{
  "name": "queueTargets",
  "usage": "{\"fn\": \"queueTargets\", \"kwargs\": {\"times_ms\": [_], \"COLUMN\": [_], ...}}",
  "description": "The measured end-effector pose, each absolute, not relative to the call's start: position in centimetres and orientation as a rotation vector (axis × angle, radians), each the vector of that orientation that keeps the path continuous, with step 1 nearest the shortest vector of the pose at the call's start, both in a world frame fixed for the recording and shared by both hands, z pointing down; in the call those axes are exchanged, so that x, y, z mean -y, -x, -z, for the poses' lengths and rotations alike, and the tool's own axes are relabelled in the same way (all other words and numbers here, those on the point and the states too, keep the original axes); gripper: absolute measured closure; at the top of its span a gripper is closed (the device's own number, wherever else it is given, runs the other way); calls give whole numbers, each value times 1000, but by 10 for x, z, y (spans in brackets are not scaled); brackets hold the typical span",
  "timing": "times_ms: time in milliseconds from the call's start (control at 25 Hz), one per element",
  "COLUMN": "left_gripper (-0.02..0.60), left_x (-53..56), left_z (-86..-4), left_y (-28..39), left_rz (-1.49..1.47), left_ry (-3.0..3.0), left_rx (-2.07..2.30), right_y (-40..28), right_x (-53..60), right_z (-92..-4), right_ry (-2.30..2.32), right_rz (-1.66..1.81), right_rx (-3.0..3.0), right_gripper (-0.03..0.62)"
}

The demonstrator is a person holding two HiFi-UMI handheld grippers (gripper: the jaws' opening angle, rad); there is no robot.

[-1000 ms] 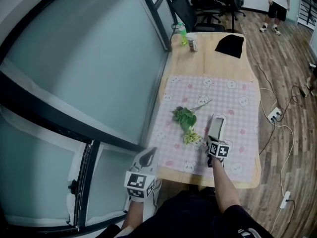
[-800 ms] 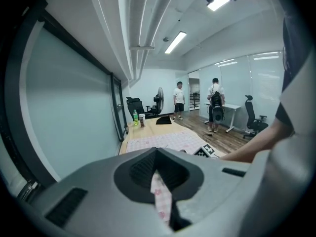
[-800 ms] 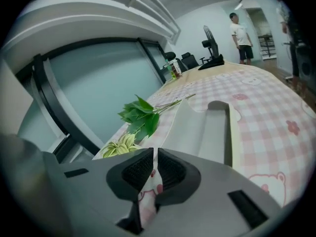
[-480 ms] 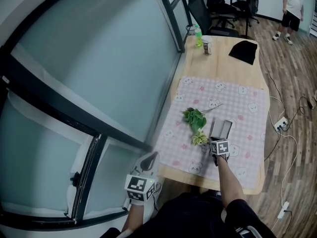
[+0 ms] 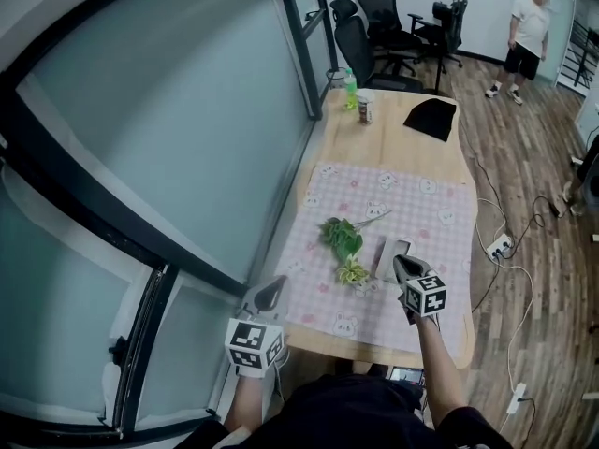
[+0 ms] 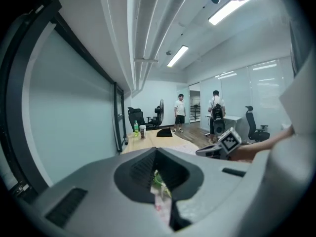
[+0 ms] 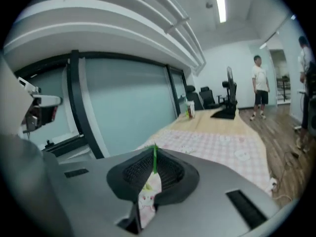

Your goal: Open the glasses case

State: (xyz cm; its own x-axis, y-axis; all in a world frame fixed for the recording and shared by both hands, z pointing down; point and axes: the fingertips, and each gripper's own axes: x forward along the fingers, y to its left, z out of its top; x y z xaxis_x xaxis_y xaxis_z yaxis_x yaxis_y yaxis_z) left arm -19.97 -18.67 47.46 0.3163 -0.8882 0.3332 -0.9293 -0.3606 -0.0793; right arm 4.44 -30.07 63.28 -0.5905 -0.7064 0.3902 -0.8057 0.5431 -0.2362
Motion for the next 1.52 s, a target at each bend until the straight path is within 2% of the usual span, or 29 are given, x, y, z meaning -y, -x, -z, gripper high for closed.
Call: {"fn": "queueTargets", "kwargs": {"times_ms": [240,480,600,920,1520], "left_gripper": [583,583,583,583,583], "left_x": [200,202,202,199,192], "left_z": [-444,-427,-420,-420,-409], "left_y": [179,158,153,138,152], "left_rz": [-350,-361,-331,-335,-252], "left_ry": [-2527,-2590,-2611,-2631,-2605], "left_rx": [1717,1732,1733,1710,1733], "right_y": [-116,-177,-188,-187,-173], "right_x": [243,174,162,161,164], "right_z": [-450,-371,-359,-360,-363], "right_ry": [-1699,-2047,-2082,-2028,-1973], "right_rz": [-241,38,144,162,170], "right_rx": [2715,2565,2510,2498,2504], "right_gripper": [565,577,577,579,579]}}
